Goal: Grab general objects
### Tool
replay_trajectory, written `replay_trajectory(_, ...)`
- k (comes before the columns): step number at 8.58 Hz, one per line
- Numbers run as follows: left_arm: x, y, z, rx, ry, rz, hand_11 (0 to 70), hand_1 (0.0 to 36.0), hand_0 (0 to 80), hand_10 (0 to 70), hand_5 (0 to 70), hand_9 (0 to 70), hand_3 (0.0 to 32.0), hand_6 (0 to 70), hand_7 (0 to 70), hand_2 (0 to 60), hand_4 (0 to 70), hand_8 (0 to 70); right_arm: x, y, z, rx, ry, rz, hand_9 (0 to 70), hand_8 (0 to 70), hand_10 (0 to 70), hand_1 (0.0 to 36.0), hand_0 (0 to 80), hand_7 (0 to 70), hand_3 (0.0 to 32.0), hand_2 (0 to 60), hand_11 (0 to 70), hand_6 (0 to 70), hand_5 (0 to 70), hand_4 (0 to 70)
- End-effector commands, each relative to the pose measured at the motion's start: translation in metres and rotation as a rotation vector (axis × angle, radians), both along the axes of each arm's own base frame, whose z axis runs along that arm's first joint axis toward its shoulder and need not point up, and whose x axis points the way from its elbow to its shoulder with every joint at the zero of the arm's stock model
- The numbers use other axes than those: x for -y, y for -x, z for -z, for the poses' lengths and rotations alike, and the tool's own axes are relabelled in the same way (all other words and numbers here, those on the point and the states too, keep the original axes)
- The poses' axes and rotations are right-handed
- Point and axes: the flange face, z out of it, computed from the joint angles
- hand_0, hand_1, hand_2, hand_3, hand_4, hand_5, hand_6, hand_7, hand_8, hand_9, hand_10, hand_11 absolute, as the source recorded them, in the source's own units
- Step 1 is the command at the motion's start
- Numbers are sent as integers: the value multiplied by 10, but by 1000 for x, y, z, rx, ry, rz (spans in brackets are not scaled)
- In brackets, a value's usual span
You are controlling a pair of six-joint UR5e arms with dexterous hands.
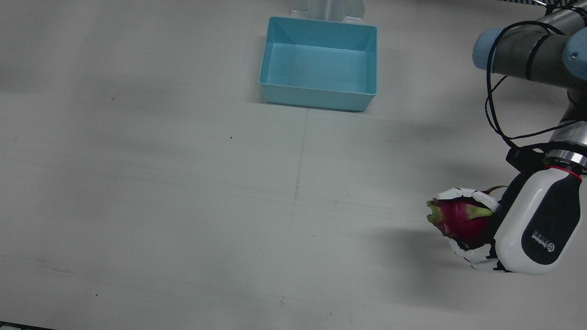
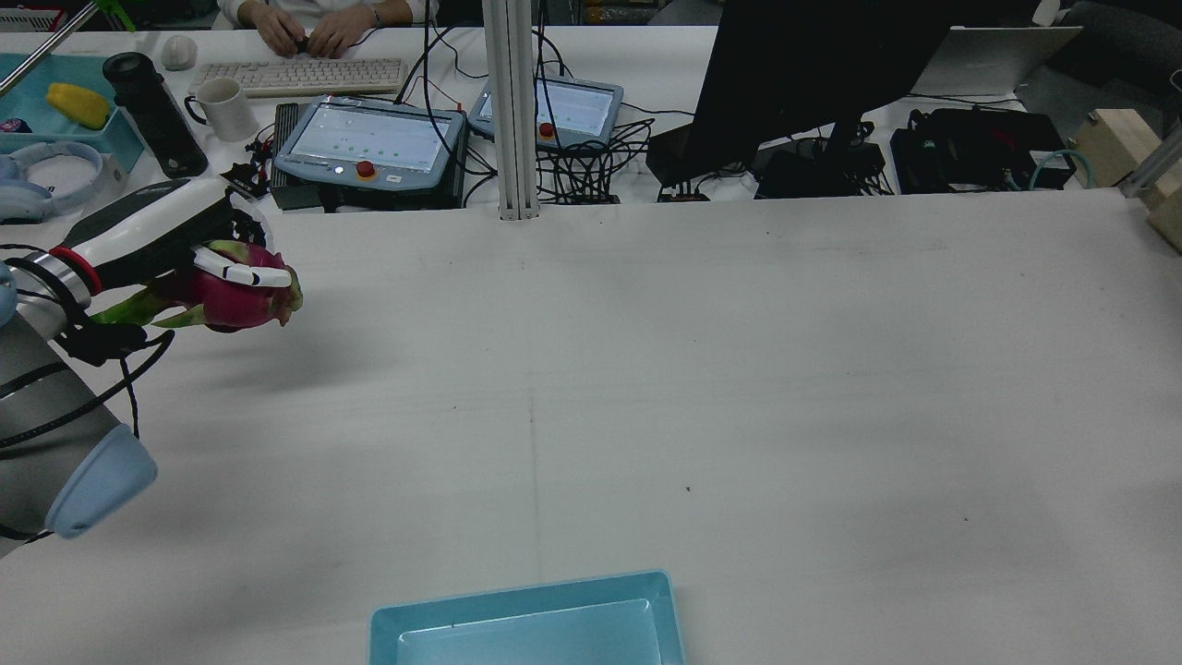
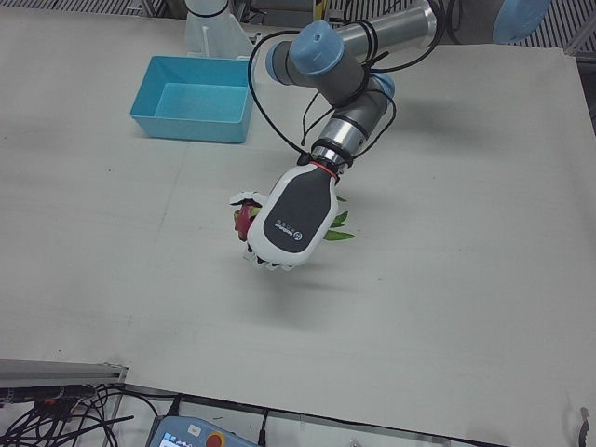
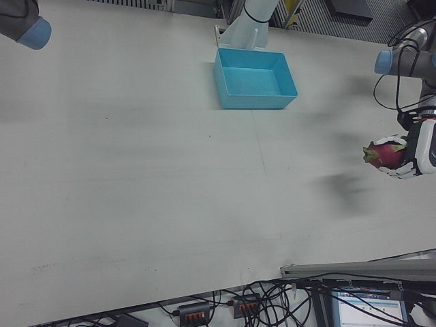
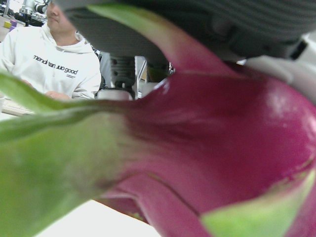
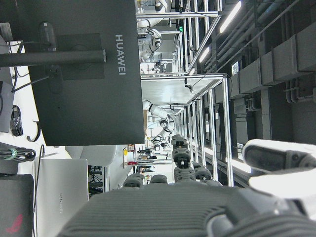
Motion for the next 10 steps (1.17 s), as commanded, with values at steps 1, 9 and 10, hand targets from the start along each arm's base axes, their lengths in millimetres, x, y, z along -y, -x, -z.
replay_trajectory(1,-11,61,25,-172,-81,-92,700,0,423,700,700,700,0,700,700,302,533,700,0,1,0,0,0,1,0,0,0,0,0,0,0,0,0,0,0,0)
replay_trajectory(9,-177,-177,114,-520,-168,-775,700,0,472,700,700,700,0,700,700,341,572,700,0,1,0,0,0,1,0,0,0,0,0,0,0,0,0,0,0,0)
replay_trajectory(10,-181,-186,127,-531,-174,-787,700,0,471,700,700,700,0,700,700,359,579,700,0,1,0,0,0,1,0,0,0,0,0,0,0,0,0,0,0,0)
